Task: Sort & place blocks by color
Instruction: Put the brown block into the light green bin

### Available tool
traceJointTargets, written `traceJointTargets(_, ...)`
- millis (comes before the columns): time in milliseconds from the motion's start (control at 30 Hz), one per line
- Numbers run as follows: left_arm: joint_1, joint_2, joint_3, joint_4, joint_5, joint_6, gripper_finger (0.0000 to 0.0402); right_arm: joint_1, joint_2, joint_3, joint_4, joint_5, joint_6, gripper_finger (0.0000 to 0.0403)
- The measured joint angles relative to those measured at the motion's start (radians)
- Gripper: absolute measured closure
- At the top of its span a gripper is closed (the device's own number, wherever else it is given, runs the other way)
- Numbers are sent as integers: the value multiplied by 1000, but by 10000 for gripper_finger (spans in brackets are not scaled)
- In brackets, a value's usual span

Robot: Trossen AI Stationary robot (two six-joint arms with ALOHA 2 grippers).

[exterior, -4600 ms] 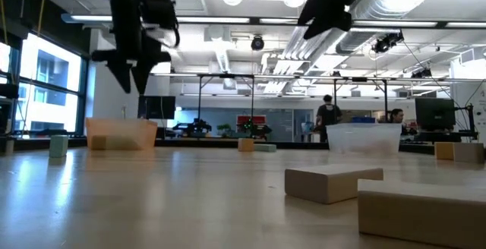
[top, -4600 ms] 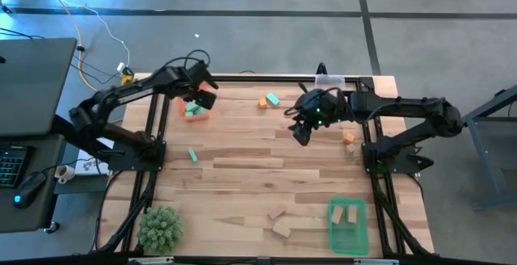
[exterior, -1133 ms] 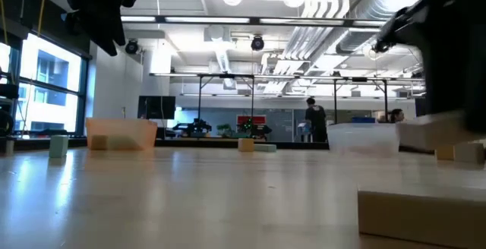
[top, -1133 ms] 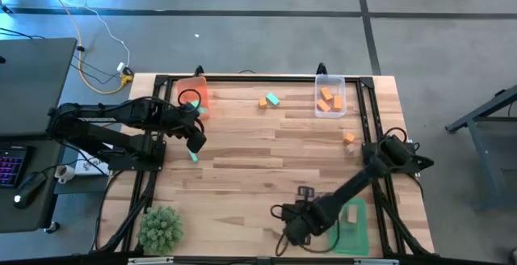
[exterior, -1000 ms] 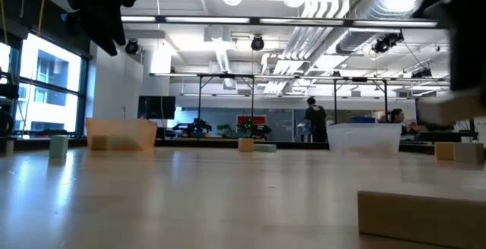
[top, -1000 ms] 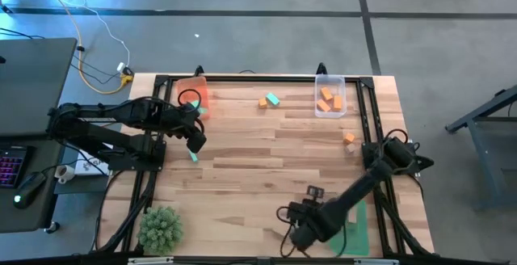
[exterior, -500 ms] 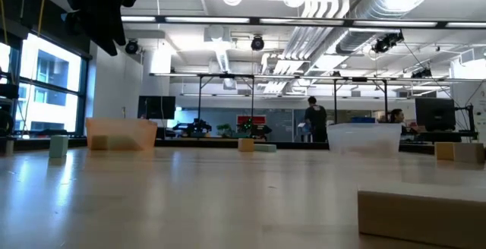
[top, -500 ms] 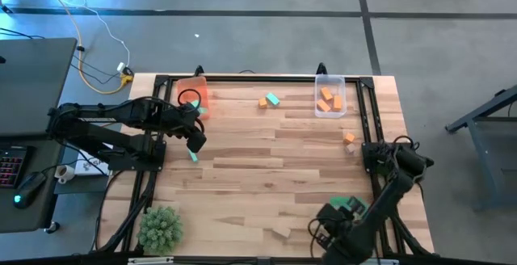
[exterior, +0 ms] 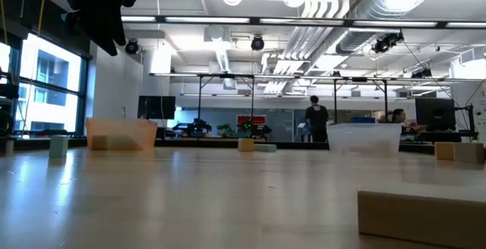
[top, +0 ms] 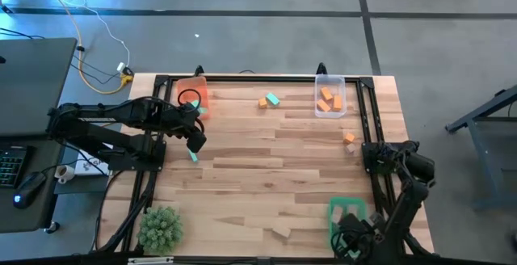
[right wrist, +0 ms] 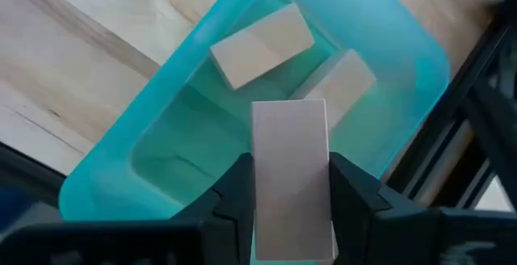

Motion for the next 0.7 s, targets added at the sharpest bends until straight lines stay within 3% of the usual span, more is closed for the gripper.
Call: traceJointTargets(700, 0, 0, 0, 0, 0, 0, 216, -11, 46, -2, 68, -32, 52, 301)
